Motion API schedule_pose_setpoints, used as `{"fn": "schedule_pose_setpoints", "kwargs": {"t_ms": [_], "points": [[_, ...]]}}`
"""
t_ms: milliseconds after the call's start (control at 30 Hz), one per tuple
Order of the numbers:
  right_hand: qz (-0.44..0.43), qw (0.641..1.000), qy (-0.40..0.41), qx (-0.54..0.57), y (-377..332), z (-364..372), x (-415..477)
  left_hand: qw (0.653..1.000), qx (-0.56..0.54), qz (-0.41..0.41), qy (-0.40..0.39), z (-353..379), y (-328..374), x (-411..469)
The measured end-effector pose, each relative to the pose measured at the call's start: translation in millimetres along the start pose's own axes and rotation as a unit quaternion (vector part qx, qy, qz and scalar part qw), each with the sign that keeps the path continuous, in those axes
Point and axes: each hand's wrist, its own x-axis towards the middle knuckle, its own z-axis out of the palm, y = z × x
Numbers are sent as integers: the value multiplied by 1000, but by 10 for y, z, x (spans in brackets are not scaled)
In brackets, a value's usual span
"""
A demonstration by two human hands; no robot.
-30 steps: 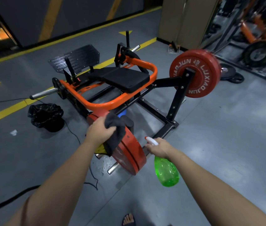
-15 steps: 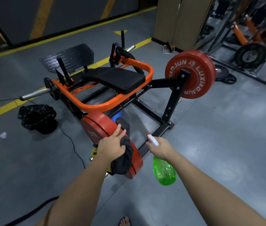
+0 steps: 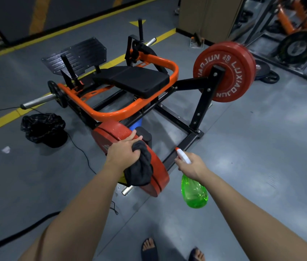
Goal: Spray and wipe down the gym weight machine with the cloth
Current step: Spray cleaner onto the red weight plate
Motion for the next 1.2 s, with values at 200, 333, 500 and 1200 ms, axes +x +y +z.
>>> {"fn": "schedule_pose_setpoints", "kwargs": {"t_ms": [200, 333, 500, 1200], "points": [[5, 998, -67, 13, 54, -25, -138, 999, -44, -23, 11, -224, -205, 110], [25, 993, -116, -4, 46, -20, -263, 998, -26, -61, -11, -403, -302, 216], [54, 986, -152, -45, 74, 38, -338, 992, 74, -106, -12, -602, -186, 258], [70, 975, -114, -179, -232, 230, -47, 971, 153, -95, -158, -311, 118, -63]]}}
